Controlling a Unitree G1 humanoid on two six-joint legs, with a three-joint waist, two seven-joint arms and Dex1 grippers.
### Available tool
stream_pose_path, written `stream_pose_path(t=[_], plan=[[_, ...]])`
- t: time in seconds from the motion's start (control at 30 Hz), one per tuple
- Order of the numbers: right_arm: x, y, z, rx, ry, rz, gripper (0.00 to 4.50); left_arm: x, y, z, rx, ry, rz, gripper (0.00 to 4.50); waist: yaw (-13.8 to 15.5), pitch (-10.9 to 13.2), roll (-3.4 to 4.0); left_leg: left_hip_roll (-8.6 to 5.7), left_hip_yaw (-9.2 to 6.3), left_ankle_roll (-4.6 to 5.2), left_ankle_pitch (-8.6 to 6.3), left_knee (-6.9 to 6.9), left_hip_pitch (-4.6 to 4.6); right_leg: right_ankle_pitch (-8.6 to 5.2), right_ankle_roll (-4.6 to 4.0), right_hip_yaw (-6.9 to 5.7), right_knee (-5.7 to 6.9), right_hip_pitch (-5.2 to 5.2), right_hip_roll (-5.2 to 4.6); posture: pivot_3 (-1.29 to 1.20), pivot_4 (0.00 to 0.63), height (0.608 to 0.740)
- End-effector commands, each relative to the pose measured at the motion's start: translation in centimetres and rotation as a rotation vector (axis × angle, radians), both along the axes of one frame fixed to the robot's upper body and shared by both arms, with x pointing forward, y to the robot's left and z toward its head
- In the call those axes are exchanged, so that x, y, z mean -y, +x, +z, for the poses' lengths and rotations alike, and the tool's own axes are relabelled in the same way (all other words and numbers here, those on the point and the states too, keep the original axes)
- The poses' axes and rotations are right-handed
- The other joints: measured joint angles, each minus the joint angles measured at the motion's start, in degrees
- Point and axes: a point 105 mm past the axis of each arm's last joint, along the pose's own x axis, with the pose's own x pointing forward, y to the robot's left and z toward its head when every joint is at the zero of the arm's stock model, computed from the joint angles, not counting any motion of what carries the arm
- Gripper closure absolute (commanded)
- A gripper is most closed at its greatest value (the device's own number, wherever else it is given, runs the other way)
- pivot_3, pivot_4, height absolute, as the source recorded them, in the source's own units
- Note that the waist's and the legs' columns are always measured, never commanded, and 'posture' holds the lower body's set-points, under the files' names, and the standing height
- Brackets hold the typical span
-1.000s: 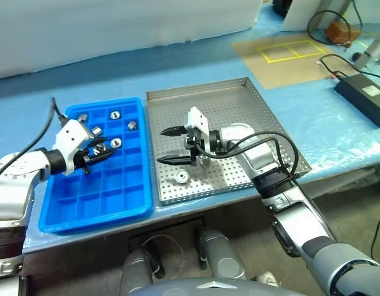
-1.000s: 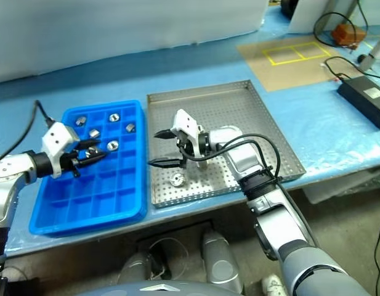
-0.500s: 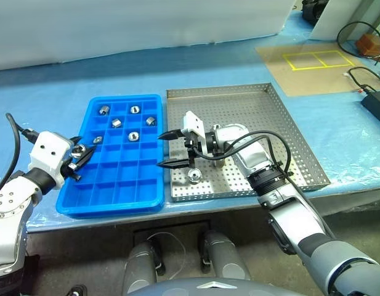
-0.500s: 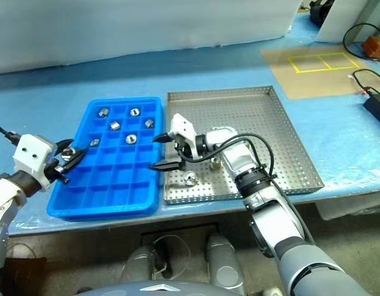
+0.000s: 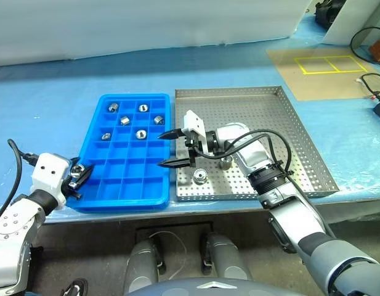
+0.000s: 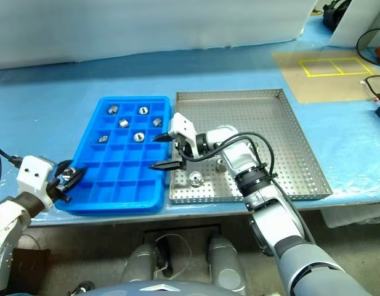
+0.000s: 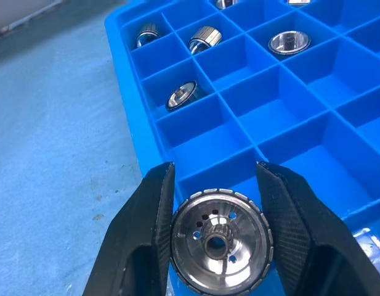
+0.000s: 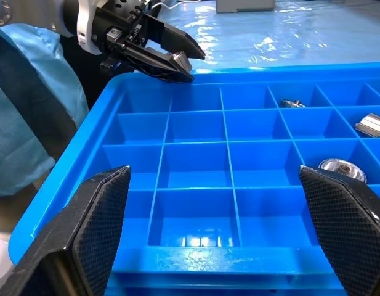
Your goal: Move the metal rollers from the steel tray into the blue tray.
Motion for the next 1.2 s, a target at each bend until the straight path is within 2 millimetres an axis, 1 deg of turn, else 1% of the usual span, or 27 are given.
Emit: stream_pose_path(t=[0.03, 0.17, 0.37, 0.47, 0.53, 0.57, 0.6, 0.77, 0.87, 0.93, 1.03, 1.13, 1.2], plan=[[0.0, 0.2, 1.6, 0.070, 0.018, 0.010, 0.00, -0.1, 0.4, 0.5, 0.025, 0.032, -0.006, 2.75, 0.05, 0.00, 0.00, 0.00, 0.00, -0.03, 0.01, -0.01, 0.01, 0.00, 0.00, 0.00, 0.02, 0.00, 0.00, -0.37, 0.150, 0.740], [0.1, 0.1, 1.8, 0.067, 0.023, 0.007, 0.00, 0.1, 0.8, 0.6, 0.030, 0.032, -0.014, 2.75, 0.03, 0.00, -0.01, 0.00, 0.00, -0.08, 0.05, -0.02, 0.01, 0.00, 0.00, 0.02, 0.08, -0.03, 0.00, -0.37, 0.150, 0.740], [0.2, 0.0, 1.6, 0.070, 0.018, 0.007, 0.00, -0.2, 1.2, 0.4, 0.034, 0.011, 0.006, 2.75, 0.02, -0.01, -0.02, 0.01, 0.01, -0.09, 0.06, -0.03, 0.01, 0.00, 0.00, 0.03, 0.08, -0.06, 0.01, -0.38, 0.150, 0.740], [0.2, 0.0, 1.6, 0.067, 0.020, 0.003, 0.00, -0.3, 1.4, 0.6, 0.046, 0.012, 0.011, 1.71, 0.01, -0.01, -0.02, 0.01, 0.02, -0.09, 0.06, -0.03, 0.01, 0.00, 0.00, 0.03, 0.09, -0.06, 0.01, -0.38, 0.150, 0.740], [0.2, 0.0, 1.6, 0.067, 0.021, 0.002, 0.00, -0.8, 1.8, 1.0, 0.068, 0.033, 0.045, 1.18, 0.04, -0.01, -0.02, 0.01, 0.02, -0.09, 0.06, -0.03, 0.01, 0.00, 0.00, 0.03, 0.09, -0.05, 0.01, -0.38, 0.150, 0.740], [0.2, 0.0, 1.6, 0.067, 0.021, 0.001, 0.00, -0.6, 2.1, 1.4, 0.081, 0.029, 0.041, 0.86, 0.04, -0.01, -0.02, 0.01, 0.02, -0.09, 0.06, -0.03, 0.01, 0.00, 0.00, 0.03, 0.09, -0.05, 0.01, -0.38, 0.150, 0.740], [0.2, 0.0, 1.6, 0.066, 0.021, 0.000, 0.00, -0.1, 2.3, 1.8, 0.093, 0.024, 0.023, 0.52, 0.05, -0.02, -0.03, 0.01, 0.02, -0.09, 0.06, -0.03, 0.01, 0.00, 0.00, 0.03, 0.10, -0.05, 0.01, -0.38, 0.150, 0.740], [0.2, 0.0, 1.6, 0.063, 0.026, -0.005, 0.00, 1.8, 3.4, 4.4, 0.173, -0.058, -0.032, 0.52, 0.24, -0.02, -0.04, 0.00, 0.02, -0.10, 0.07, -0.02, 0.00, 0.00, -0.01, 0.03, 0.11, -0.04, 0.01, -0.38, 0.150, 0.740], [0.7, 0.4, 1.9, 0.052, 0.033, -0.024, 0.00, 4.6, 4.3, 6.2, 0.204, -0.061, -0.155, 0.52, 0.33, -0.03, -0.05, 0.00, 0.02, -0.10, 0.07, -0.02, 0.00, 0.01, -0.01, 0.03, 0.12, -0.05, 0.01, -0.39, 0.150, 0.740], [1.2, 0.9, 2.0, 0.061, 0.023, -0.048, 0.00, 6.8, 5.0, 6.9, 0.212, -0.051, -0.255, 0.52, 0.62, -0.03, -0.05, 0.00, 0.02, -0.11, 0.08, -0.02, 0.00, 0.00, -0.01, 0.03, 0.15, -0.05, 0.01, -0.40, 0.150, 0.740], [2.4, 1.7, 2.4, 0.077, 0.011, -0.091, 0.00, 9.0, 5.7, 7.3, 0.194, -0.061, -0.381, 0.52, 0.58, -0.03, -0.05, -0.01, 0.05, -0.12, 0.09, 0.01, 0.02, 0.01, -0.01, 0.08, 0.17, -0.05, 0.00, -0.43, 0.150, 0.740], [4.9, 2.8, 2.7, 0.092, -0.012, -0.173, 0.00, 10.7, 6.0, 5.9, 0.089, 0.038, -0.546, 0.52, 0.55, -0.03, -0.05, -0.01, 0.08, -0.12, 0.10, 0.01, 0.02, 0.01, -0.02, 0.10, 0.18, -0.06, 0.00, -0.46, 0.150, 0.740], [6.7, 3.0, 2.8, 0.087, -0.024, -0.218, 0.00, 11.5, 5.9, 5.5, 0.032, 0.080, -0.649, 0.52, 0.35, -0.03, -0.05, -0.01, 0.10, -0.12, 0.10, 0.01, 0.01, 0.01, -0.01, 0.11, 0.18, -0.09, 0.01, -0.50, 0.150, 0.740]])
